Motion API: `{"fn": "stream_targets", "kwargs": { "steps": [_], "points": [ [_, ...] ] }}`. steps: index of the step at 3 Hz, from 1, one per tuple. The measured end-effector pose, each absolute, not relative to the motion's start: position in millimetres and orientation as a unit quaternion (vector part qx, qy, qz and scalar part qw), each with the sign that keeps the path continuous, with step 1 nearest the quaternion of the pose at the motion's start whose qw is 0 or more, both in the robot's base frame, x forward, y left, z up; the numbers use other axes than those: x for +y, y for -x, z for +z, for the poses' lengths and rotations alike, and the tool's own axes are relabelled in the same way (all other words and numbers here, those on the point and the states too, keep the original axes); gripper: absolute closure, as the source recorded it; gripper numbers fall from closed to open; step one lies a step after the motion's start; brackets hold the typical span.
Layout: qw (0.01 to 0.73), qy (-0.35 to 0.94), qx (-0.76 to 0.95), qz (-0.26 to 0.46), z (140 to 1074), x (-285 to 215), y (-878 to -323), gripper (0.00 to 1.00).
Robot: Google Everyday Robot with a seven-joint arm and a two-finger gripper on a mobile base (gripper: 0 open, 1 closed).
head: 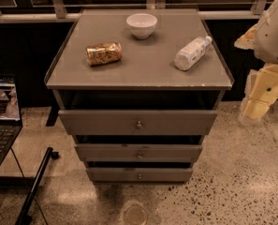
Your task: Open middle drawer
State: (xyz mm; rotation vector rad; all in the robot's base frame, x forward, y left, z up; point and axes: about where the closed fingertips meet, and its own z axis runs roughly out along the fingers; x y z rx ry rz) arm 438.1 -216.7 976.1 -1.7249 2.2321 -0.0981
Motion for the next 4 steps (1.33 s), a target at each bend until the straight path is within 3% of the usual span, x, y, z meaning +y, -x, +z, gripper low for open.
{"fn": "stream_targets", "kwargs": {
  "steps": [2,4],
  "points": [
    [0.18,0.588,0.788,-0.03,969.8,-219.3,-439.8,0.0],
    [0.245,0.462,0.849,0.083,868.3,-218.8,-412.8,0.0]
  ]
}}
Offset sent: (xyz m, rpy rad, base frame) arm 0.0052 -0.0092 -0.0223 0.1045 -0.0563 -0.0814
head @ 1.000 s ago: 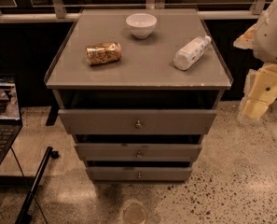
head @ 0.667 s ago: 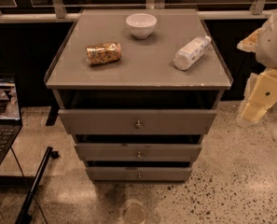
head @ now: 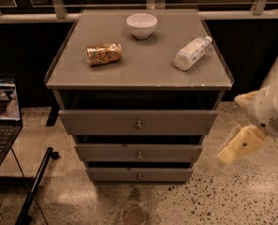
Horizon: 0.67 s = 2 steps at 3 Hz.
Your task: Open middle drawer
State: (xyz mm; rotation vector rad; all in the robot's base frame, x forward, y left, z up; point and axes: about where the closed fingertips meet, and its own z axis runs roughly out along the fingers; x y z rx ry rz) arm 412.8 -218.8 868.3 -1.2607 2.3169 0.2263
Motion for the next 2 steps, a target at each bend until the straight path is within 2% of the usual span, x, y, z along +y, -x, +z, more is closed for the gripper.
{"fn": "stream_targets", "kwargs": {
  "steps": [1,2],
  "points": [
    [0.292,0.409,0.852,0.145,813.1,-208.8,-428.3,0.0],
    [0.35,0.366,0.848,0.155,787.8,-211.8,-476.0,0.0]
  ]
}}
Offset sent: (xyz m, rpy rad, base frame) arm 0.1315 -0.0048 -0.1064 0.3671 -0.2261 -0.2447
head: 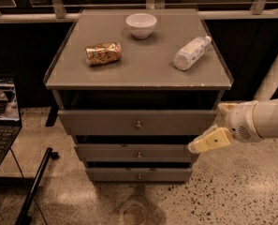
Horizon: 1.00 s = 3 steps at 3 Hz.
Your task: Open middle drawer
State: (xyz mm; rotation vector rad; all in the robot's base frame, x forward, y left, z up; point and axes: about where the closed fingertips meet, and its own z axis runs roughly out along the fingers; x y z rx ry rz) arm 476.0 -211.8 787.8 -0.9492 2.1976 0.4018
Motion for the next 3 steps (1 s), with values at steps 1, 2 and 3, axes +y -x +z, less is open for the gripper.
{"fn": "stream_targets", "kwargs": {
  "steps": [1,2,3],
  "points": [
    [0.365,0.357,0.848,0.143,788.3,-216.1,-487.0,0.18],
    [0.364,0.357,0.848,0.144,788.2,-215.6,-486.4,0.41],
    [0.364,0.357,0.848,0.144,788.2,-215.5,-486.4,0.65]
  ]
}}
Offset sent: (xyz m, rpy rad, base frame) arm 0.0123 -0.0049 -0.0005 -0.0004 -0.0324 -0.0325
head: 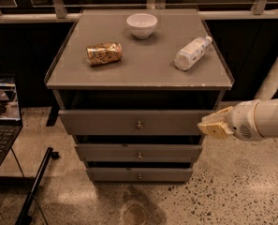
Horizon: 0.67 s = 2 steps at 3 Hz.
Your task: Open middle drawer
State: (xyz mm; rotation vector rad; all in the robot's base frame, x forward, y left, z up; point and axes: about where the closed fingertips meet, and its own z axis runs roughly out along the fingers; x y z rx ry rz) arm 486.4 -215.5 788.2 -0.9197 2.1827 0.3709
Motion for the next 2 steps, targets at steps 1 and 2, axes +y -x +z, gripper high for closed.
{"fn": "stream_targets", "kwargs": {
  "steps": [1,2],
  "points": [
    [0.366,0.356,0.847,0.146,783.4,-213.6,-487.9,0.88],
    [0.378,0.328,0.847,0.177,735.1,-204.5,-480.4,1.0]
  ]
}}
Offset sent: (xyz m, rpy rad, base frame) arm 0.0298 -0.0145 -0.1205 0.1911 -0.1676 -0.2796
